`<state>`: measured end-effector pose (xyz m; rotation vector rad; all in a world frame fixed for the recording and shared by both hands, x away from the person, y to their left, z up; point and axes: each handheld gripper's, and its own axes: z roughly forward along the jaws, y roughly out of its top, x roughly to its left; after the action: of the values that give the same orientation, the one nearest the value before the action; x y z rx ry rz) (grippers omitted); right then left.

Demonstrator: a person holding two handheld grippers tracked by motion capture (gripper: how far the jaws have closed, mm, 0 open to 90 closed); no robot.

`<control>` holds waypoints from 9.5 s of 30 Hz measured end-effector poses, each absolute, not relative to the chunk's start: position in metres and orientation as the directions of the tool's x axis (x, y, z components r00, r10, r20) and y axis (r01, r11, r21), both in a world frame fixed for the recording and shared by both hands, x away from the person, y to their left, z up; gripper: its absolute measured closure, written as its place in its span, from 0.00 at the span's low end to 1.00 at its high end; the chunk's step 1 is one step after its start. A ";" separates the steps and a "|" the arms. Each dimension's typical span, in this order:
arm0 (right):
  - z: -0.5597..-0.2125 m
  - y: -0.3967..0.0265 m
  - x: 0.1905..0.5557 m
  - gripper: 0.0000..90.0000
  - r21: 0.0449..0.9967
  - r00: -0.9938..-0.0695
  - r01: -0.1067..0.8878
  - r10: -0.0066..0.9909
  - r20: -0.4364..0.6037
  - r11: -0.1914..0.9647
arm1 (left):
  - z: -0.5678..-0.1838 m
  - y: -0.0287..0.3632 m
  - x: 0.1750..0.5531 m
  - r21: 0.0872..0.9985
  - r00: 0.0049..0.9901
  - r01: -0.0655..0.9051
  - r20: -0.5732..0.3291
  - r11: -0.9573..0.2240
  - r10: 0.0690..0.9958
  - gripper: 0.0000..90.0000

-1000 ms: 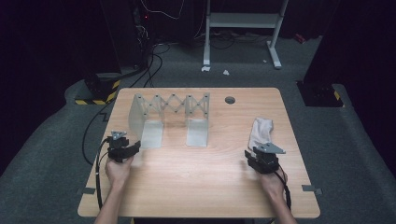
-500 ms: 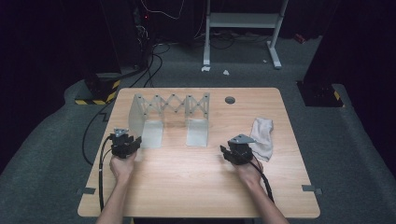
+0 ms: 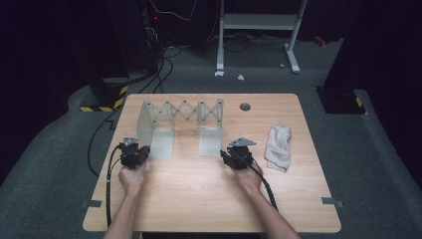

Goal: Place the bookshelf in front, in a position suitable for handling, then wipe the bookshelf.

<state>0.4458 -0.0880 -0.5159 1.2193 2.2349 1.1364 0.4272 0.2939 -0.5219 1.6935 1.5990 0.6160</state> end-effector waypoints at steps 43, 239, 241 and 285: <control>-0.517 -0.100 0.464 0.99 0.751 -0.394 0.626 0.916 0.075 0.208 | -0.520 0.287 0.422 0.750 0.162 0.661 -0.131 -0.009 0.978 0.97; -0.484 -0.219 0.428 0.90 0.739 -0.583 0.592 0.804 0.115 0.323 | -0.529 0.206 0.397 0.767 0.331 0.612 -0.026 -0.194 0.943 0.64; -0.470 -0.219 0.427 0.90 0.760 -0.591 0.569 0.799 0.113 0.314 | -0.529 0.206 0.397 0.766 0.332 0.612 -0.025 -0.195 0.943 0.64; -0.477 -0.217 0.408 0.90 0.736 -0.612 0.588 0.779 0.133 0.336 | -0.530 0.205 0.397 0.765 0.329 0.614 -0.024 -0.194 0.944 0.58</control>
<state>0.4081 -0.2166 -0.4771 1.2341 2.3586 1.1413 0.3974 0.2049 -0.5295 1.9066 1.3712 0.6099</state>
